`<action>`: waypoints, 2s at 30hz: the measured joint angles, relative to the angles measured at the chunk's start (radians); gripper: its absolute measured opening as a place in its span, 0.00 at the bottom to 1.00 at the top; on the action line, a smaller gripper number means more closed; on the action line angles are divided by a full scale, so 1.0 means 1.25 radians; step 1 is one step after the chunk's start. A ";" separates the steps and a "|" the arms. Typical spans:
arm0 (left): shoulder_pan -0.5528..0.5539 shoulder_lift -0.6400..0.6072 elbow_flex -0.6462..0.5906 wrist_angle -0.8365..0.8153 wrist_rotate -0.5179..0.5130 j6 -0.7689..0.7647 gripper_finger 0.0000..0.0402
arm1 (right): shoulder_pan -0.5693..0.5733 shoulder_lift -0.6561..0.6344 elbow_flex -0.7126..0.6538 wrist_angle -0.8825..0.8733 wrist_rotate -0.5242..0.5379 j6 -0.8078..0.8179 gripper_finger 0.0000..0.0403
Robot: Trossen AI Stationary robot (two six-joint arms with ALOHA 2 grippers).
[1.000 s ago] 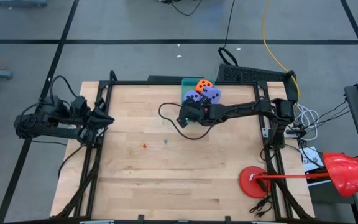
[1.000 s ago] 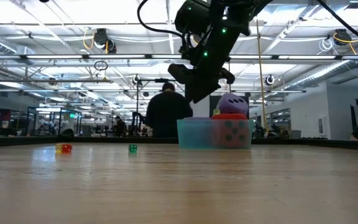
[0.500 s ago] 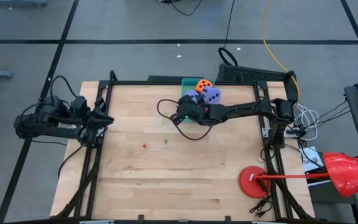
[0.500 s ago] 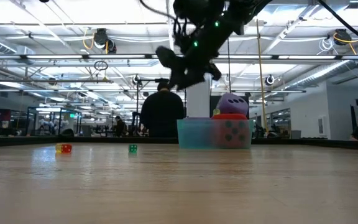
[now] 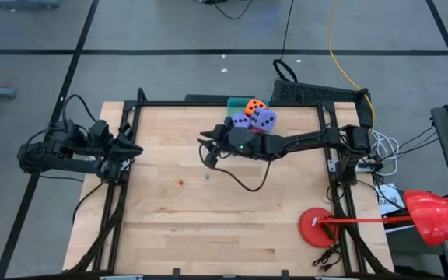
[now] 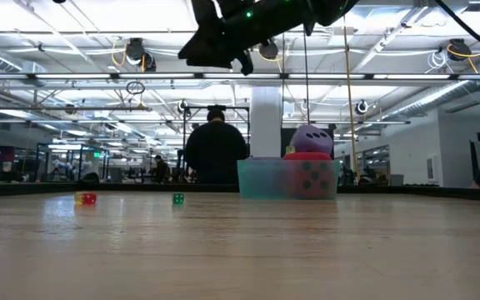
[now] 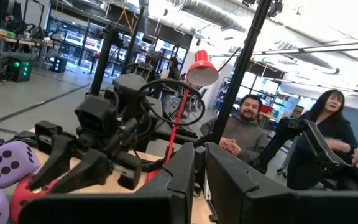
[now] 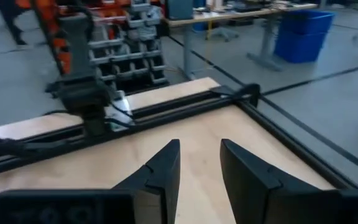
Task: Pick & Place Dice
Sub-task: Put the green die into the green bin
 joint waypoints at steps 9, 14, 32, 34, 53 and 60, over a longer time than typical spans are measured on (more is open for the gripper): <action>0.000 0.000 0.000 0.000 0.000 0.000 0.12 | 0.010 0.000 0.000 0.049 -0.026 0.049 0.24; 0.000 0.000 0.000 0.000 0.000 0.000 0.12 | 0.016 0.000 0.000 0.081 -0.026 0.084 0.25; 0.000 0.000 0.000 0.000 0.000 0.000 0.12 | 0.016 0.000 0.000 0.107 -0.026 0.081 0.25; 0.000 0.000 0.000 0.000 0.000 0.000 0.12 | 0.016 0.000 0.000 0.106 -0.026 0.081 0.25; 0.000 0.000 0.000 0.000 0.000 0.000 0.12 | 0.055 -0.037 -0.024 0.119 -0.170 0.038 0.25; 0.000 0.000 0.000 0.000 0.000 0.000 0.12 | 0.115 -0.134 -0.133 0.101 -0.155 -0.058 0.25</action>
